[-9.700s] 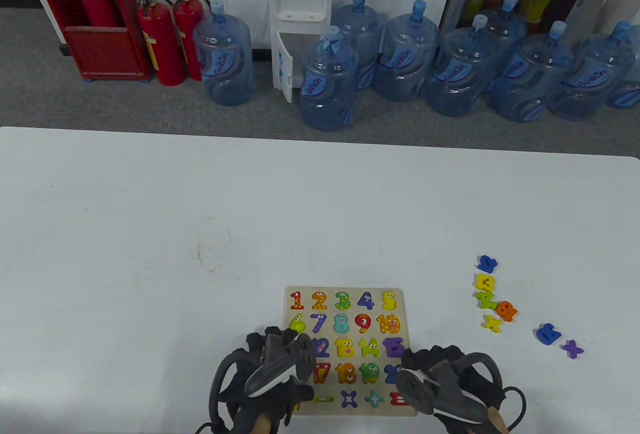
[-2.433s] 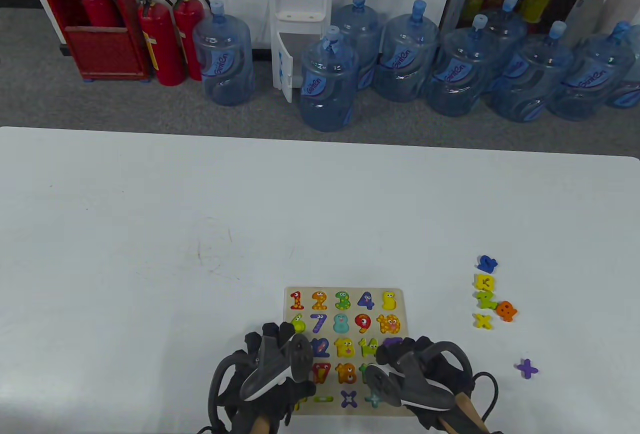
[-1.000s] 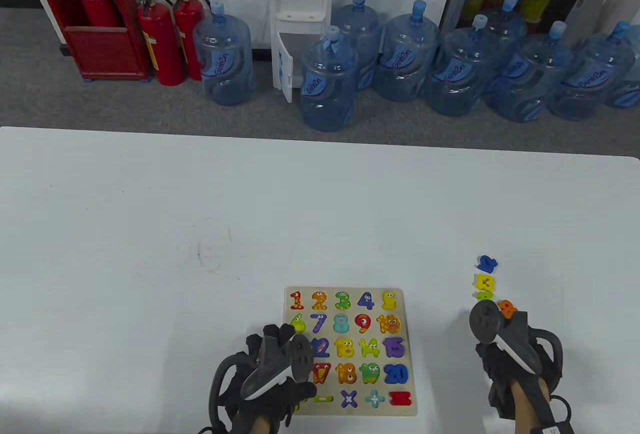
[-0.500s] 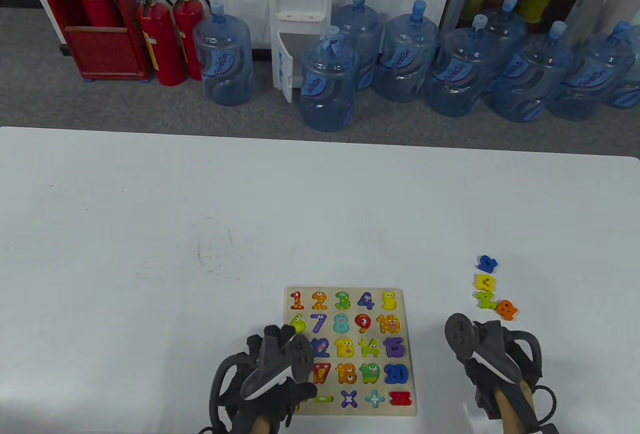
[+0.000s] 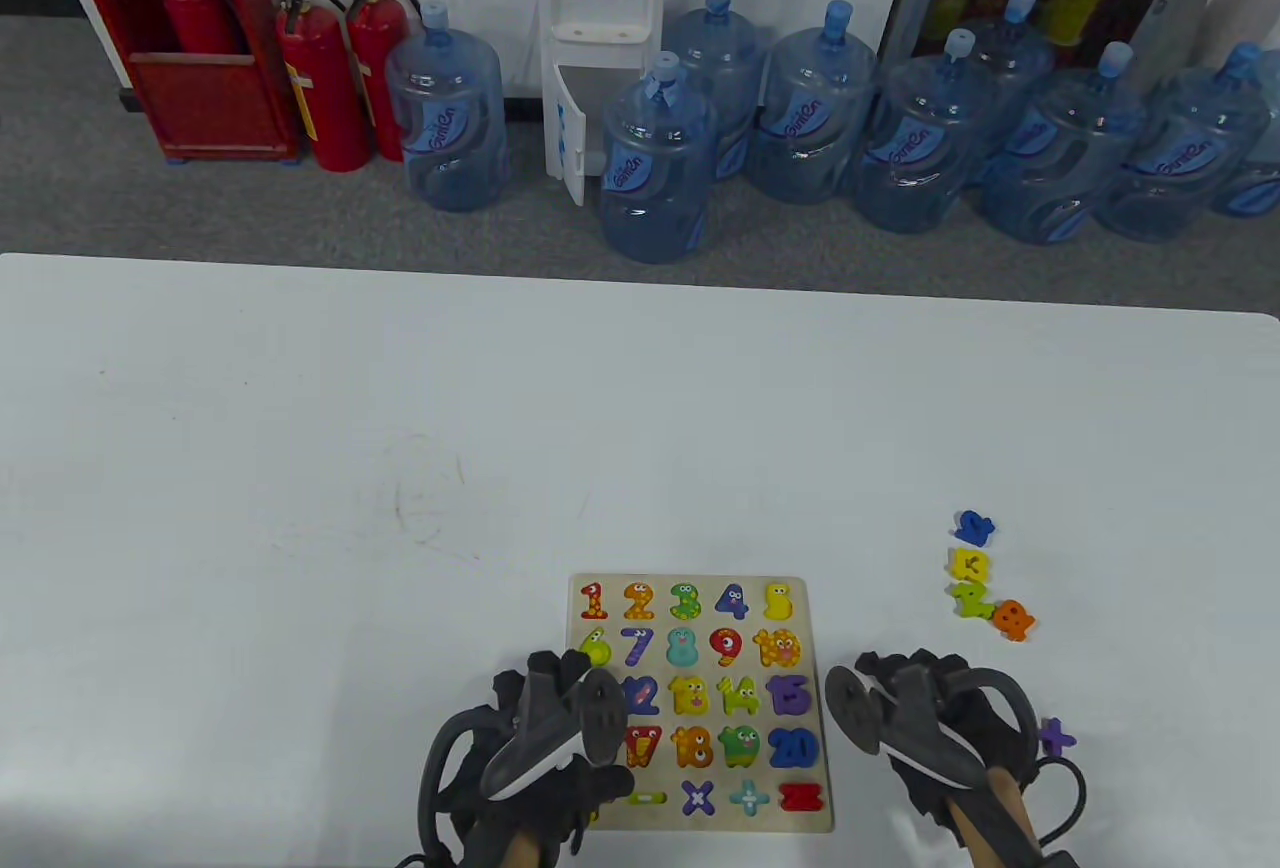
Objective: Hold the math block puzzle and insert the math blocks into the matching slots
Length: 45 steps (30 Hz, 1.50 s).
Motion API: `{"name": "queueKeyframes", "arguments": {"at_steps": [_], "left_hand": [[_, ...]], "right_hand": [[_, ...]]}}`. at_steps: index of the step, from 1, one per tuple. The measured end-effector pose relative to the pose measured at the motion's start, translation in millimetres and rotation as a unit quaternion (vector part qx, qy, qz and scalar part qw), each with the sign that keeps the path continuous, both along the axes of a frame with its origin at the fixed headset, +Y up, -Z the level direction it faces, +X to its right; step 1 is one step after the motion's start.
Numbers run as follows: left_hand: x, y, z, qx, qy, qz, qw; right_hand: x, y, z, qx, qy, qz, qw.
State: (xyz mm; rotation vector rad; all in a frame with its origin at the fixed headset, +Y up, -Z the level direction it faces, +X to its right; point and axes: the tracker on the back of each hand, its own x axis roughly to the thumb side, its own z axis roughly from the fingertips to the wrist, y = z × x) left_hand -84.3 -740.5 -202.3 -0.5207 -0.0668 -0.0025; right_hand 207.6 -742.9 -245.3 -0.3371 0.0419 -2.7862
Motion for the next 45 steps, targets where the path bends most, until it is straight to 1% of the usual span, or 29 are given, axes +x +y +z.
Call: {"name": "queueKeyframes", "arguments": {"at_steps": [5, 8, 10, 16, 19, 26, 33, 38, 42, 45], "left_hand": [[-0.2, 0.1, -0.1, 0.002, 0.001, 0.002, 1.000], [-0.3, -0.2, -0.6, 0.002, 0.001, 0.005, 1.000], [-0.4, -0.3, -0.7, 0.003, 0.001, 0.006, 1.000], [-2.4, -1.1, -2.1, 0.000, 0.010, 0.004, 1.000], [-4.0, -1.2, -3.2, 0.001, 0.018, 0.001, 1.000], [-6.3, 1.7, -3.9, 0.022, 0.029, -0.003, 0.999], [-12.7, 4.7, -5.6, 0.050, 0.063, -0.017, 0.997], [-12.6, 5.0, -5.5, 0.047, 0.065, -0.016, 0.997], [-15.4, 4.1, -6.6, 0.035, 0.075, -0.010, 0.997], [-17.2, 4.5, -6.9, 0.036, 0.081, -0.006, 0.996]], "right_hand": [[-15.7, 2.2, 6.5, -0.013, 0.033, -0.008, 0.999], [-24.3, 7.5, 11.0, 0.003, 0.048, 0.001, 0.999], [-27.8, 12.9, 13.7, 0.011, 0.058, -0.013, 0.998], [-52.3, 31.6, 33.7, 0.042, 0.131, -0.055, 0.989], [-73.1, 34.2, 44.7, 0.034, 0.179, -0.060, 0.981], [-114.9, 34.3, 62.1, 0.035, 0.241, -0.039, 0.969], [-154.6, 35.4, 72.2, 0.026, 0.295, -0.043, 0.954], [-177.6, 24.6, 78.3, 0.012, 0.323, -0.022, 0.946], [-190.4, 19.8, 84.1, 0.036, 0.350, -0.038, 0.935], [-200.4, 18.4, 87.7, 0.036, 0.362, -0.036, 0.931]]}}
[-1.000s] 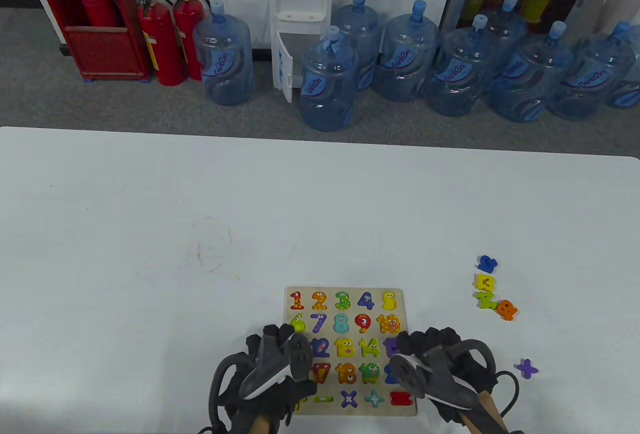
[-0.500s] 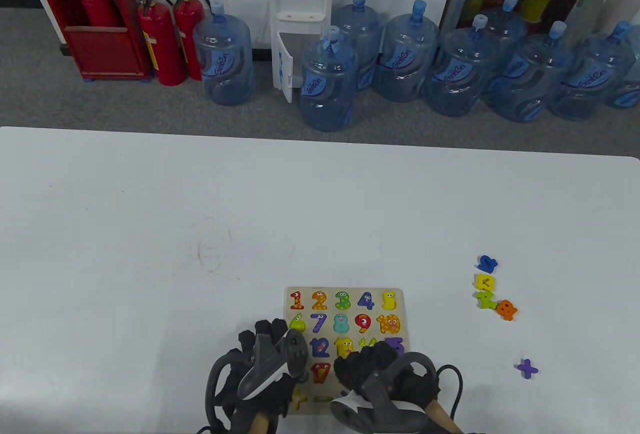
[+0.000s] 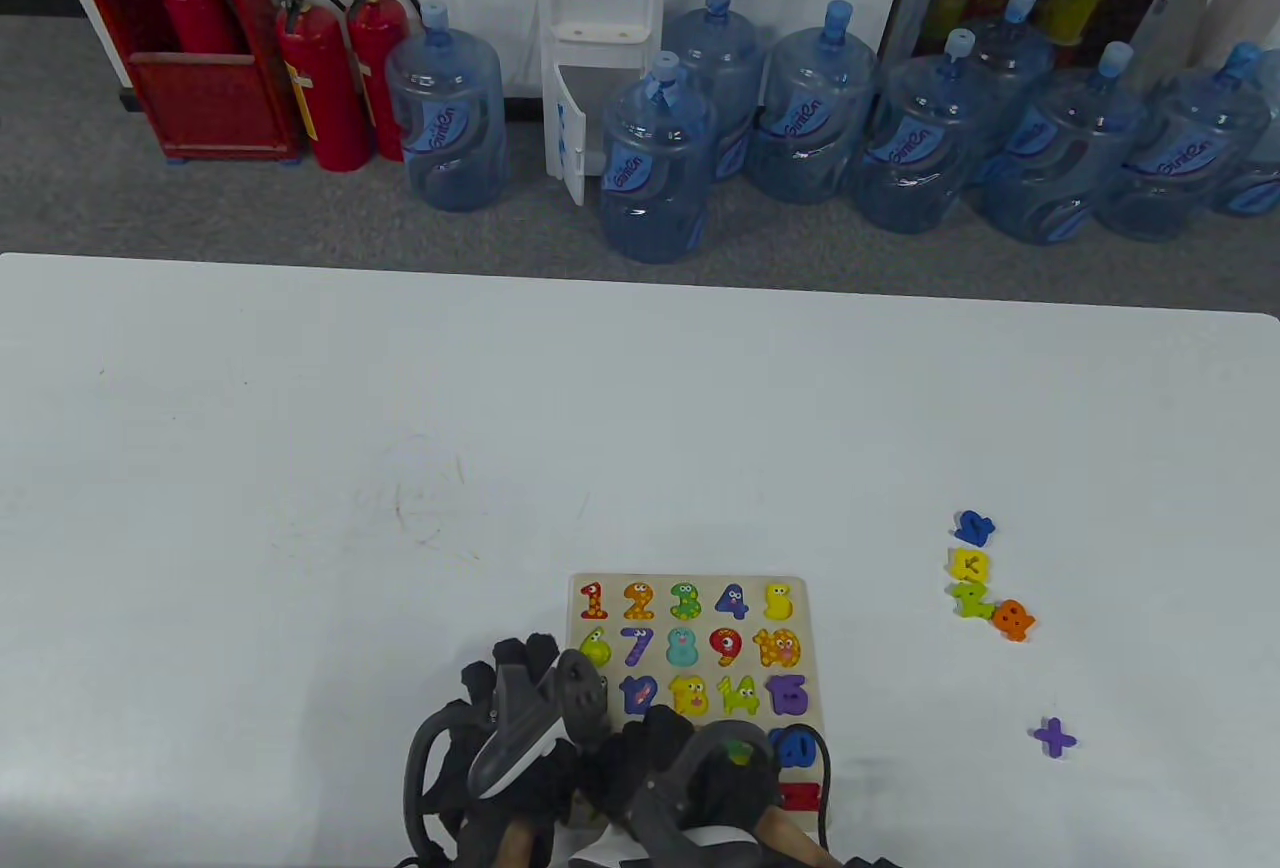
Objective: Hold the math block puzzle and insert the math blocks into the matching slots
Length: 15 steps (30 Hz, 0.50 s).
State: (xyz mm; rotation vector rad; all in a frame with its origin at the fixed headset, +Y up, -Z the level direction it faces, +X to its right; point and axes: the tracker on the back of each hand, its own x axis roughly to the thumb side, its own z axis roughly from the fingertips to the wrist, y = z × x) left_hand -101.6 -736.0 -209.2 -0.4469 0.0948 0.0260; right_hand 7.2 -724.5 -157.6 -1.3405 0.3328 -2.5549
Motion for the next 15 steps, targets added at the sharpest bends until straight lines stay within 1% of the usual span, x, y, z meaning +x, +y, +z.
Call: {"name": "queueKeyframes", "arguments": {"at_steps": [6, 7, 15], "left_hand": [[0.1, 0.6, 0.6, -0.001, 0.000, 0.001, 1.000], [-0.3, 0.8, 0.7, 0.003, 0.001, -0.008, 1.000], [-3.2, -0.4, 0.4, -0.007, 0.006, 0.007, 1.000]], "right_hand": [[-18.9, -12.0, 1.5, 0.007, -0.002, 0.034, 0.999], [-21.2, -14.2, 1.5, 0.005, -0.004, 0.039, 0.999], [-20.4, -17.9, 1.6, 0.001, 0.003, 0.017, 1.000]]}}
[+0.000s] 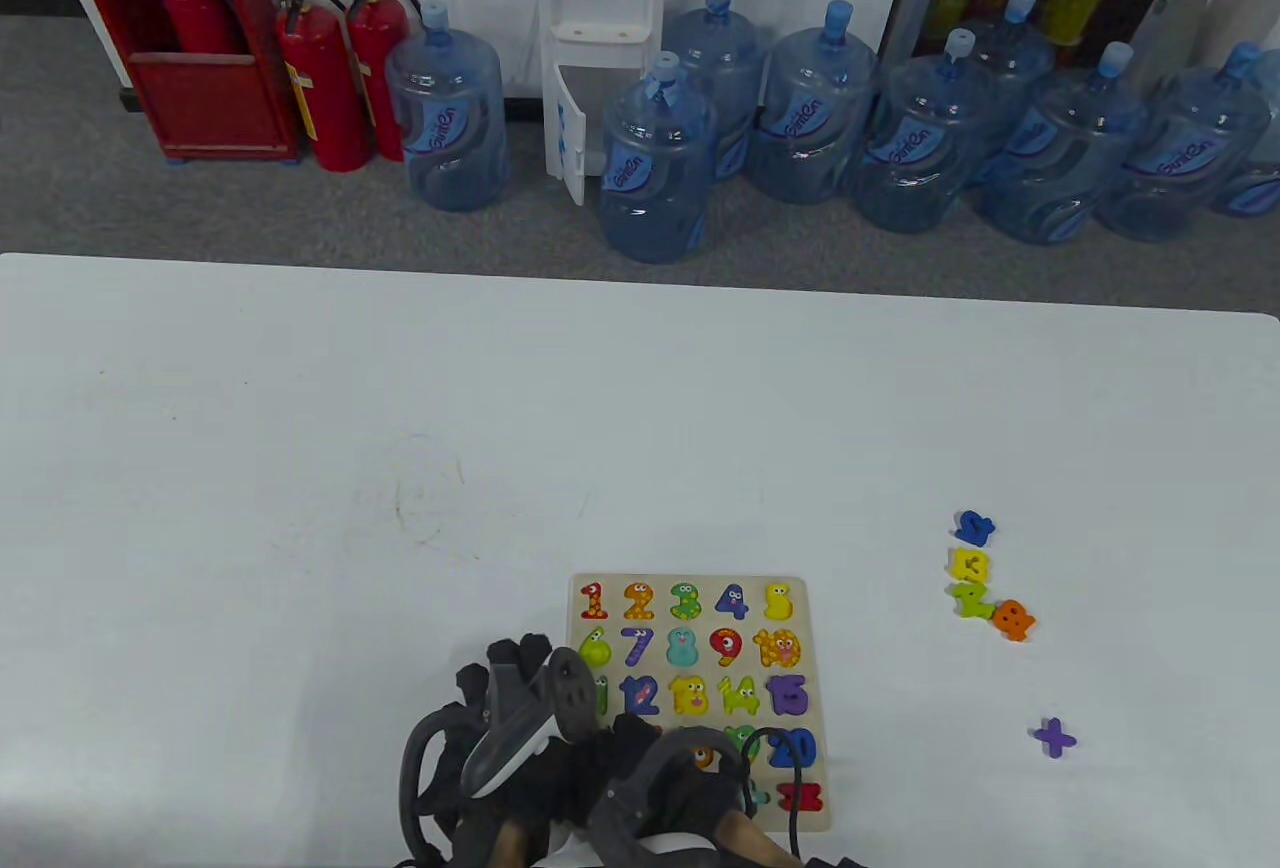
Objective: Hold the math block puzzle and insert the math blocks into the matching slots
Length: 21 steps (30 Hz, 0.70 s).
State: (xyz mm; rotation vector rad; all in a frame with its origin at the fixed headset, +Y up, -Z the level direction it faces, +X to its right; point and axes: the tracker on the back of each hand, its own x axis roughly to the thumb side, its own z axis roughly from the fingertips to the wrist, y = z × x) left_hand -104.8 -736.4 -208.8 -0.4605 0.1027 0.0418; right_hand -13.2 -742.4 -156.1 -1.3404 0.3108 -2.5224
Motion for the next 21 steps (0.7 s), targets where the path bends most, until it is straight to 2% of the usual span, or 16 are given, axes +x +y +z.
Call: {"name": "queueKeyframes", "arguments": {"at_steps": [8, 15, 18, 21], "left_hand": [[0.1, -1.0, 0.1, -0.002, -0.001, 0.011, 1.000], [0.0, -1.8, 0.3, -0.005, 0.001, 0.019, 1.000], [0.0, -1.5, 0.7, -0.009, -0.001, 0.015, 1.000], [0.0, -1.3, 1.0, -0.007, -0.002, 0.018, 1.000]], "right_hand": [[8.3, 4.0, -0.8, -0.037, 0.009, -0.026, 0.999], [17.6, 7.4, -0.2, -0.013, -0.014, 0.002, 1.000], [36.5, 12.9, -4.6, 0.019, -0.039, 0.002, 0.999], [68.4, 22.0, -18.4, 0.025, -0.088, -0.018, 0.996]]}}
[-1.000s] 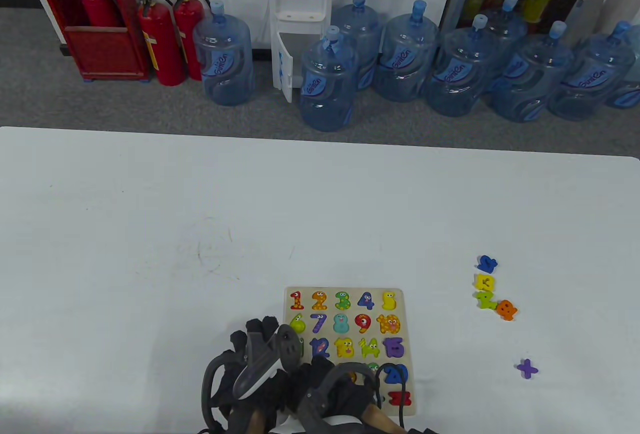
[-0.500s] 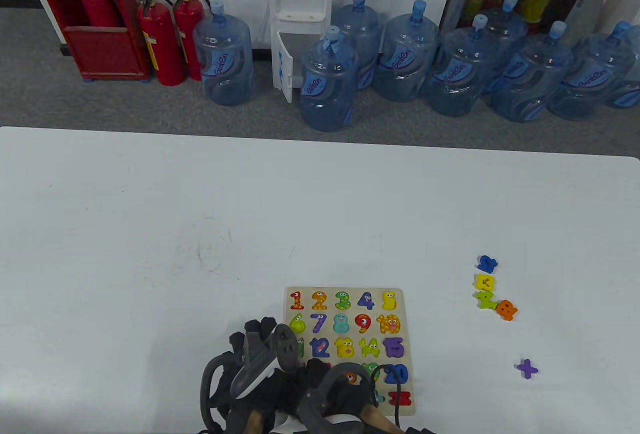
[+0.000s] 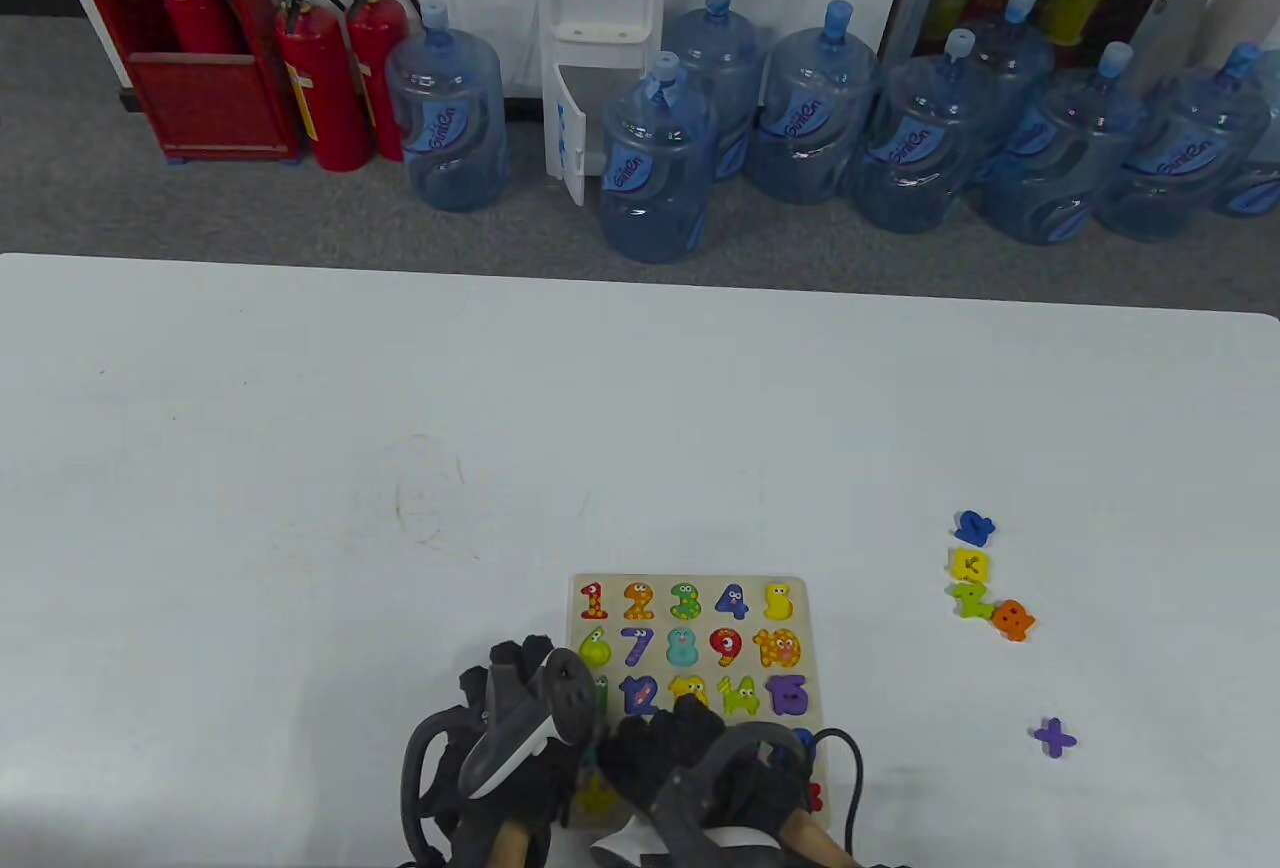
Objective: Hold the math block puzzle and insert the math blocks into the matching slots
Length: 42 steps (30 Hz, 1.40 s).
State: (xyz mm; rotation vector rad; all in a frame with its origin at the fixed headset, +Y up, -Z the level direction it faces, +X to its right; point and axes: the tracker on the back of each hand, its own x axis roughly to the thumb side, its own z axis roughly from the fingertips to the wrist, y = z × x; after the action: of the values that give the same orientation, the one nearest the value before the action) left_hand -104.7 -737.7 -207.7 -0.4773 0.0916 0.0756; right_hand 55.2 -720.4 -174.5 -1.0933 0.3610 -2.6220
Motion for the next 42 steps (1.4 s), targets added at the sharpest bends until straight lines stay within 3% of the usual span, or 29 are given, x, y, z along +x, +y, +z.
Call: {"name": "queueKeyframes", "arguments": {"at_steps": [8, 11, 15, 19, 25, 29, 31, 34, 39, 42], "left_hand": [[1.1, -1.1, 0.0, -0.007, -0.005, 0.000, 1.000], [1.4, -0.6, 0.3, -0.008, -0.005, 0.001, 1.000], [1.7, -0.6, 0.4, -0.008, -0.006, 0.001, 1.000], [2.1, -0.8, 0.4, -0.009, -0.007, 0.001, 1.000], [2.5, -0.9, 0.3, -0.010, -0.008, 0.003, 1.000], [2.9, -0.9, 0.3, -0.008, -0.010, 0.003, 1.000], [3.0, -1.1, 0.4, -0.008, -0.010, 0.003, 1.000], [3.8, -1.5, 1.1, -0.010, -0.014, 0.001, 1.000], [4.4, -1.3, 1.5, -0.009, -0.016, 0.001, 1.000], [4.5, -1.1, 1.8, -0.009, -0.017, 0.000, 1.000]], "right_hand": [[115.9, 12.0, -41.5, 0.009, -0.185, -0.025, 0.982], [165.1, 12.9, -56.9, -0.015, -0.275, -0.045, 0.960], [219.3, 6.7, -77.7, -0.088, -0.374, -0.093, 0.919], [249.7, -2.5, -89.0, -0.101, -0.464, -0.086, 0.876], [271.7, -18.4, -96.2, -0.147, -0.531, -0.071, 0.831], [286.6, -17.3, -91.8, -0.155, -0.626, -0.011, 0.764], [288.5, -19.8, -89.0, -0.157, -0.626, -0.009, 0.764], [288.7, -28.0, -88.9, -0.204, -0.645, 0.019, 0.737], [278.1, -27.7, -89.9, -0.180, -0.634, 0.033, 0.751], [272.5, -30.1, -92.0, -0.165, -0.610, 0.024, 0.774]]}}
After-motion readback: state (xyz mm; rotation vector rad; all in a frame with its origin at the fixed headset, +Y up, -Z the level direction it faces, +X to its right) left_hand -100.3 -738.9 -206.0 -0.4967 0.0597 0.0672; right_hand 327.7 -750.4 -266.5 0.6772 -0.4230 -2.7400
